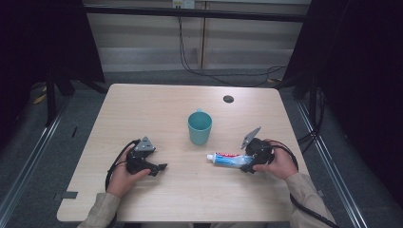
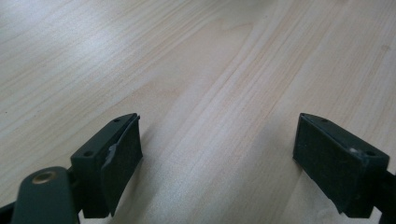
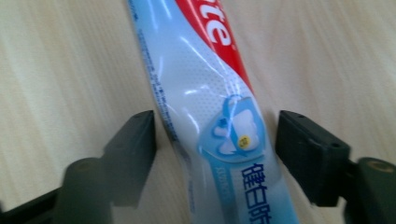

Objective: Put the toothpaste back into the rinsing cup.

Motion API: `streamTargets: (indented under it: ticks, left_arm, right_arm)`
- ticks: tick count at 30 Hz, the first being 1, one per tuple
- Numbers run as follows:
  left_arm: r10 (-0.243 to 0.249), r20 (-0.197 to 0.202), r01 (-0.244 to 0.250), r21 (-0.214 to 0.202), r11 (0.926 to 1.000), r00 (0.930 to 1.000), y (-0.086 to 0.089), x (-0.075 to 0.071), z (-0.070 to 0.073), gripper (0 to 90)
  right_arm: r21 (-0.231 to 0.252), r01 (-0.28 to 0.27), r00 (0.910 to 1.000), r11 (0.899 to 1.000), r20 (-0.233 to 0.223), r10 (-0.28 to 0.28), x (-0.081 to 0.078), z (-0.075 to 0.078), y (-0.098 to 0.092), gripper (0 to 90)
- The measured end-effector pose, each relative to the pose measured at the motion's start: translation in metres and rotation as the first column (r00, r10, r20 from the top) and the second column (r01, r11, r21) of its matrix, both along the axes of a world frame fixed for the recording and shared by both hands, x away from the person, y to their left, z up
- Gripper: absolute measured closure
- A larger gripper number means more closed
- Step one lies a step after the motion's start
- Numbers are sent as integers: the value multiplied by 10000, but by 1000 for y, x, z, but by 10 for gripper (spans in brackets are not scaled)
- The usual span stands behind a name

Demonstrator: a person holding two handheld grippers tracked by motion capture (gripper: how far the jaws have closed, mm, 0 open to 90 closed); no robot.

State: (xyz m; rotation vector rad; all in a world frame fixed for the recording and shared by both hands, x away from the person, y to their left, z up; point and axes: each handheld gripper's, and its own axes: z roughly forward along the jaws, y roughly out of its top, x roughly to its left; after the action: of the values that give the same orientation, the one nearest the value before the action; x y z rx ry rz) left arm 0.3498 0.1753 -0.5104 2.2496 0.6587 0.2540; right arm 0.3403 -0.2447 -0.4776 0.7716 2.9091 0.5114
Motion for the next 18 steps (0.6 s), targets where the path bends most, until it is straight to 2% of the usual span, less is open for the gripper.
streamTargets:
  ticks: [2,6,8,9,10,11,12,13,18]
  left_arm:
    - [-5,-15,5,-11,10000,10000,0,0,0,148]
    - [-6,1,6,-24,10000,10000,0,0,0,148]
    - [-19,-11,19,-47,10000,10000,0,0,0,148]
    - [-32,-13,32,-36,10000,10000,0,0,0,148]
    - [-47,6,47,-13,10000,10000,0,0,0,148]
    - [-41,3,41,-13,10000,10000,0,0,0,148]
    - [-33,5,33,23,10000,10000,1,0,0,148]
    - [-20,-5,20,33,10000,10000,1,0,0,148]
    - [-39,-30,39,42,10000,10000,0,0,0,144]
  right_arm:
    - [-13,162,9994,9999,-297,-162,2,0,1,324]
    - [-181,-25,9985,9998,-547,15,6,2,1,408]
    - [-503,53,9978,9987,-660,-86,6,5,3,498]
    - [-632,-116,9977,9979,-667,74,7,6,4,528]
    - [-652,-24,9972,9979,-743,-25,7,6,5,559]
    - [-688,0,9963,9976,-857,-59,7,7,5,632]
    - [-594,-64,9967,9982,-811,15,8,10,4,702]
    - [-490,117,9961,9987,-865,-160,7,13,3,735]
    - [-824,-382,9976,9959,-603,333,2,16,6,751]
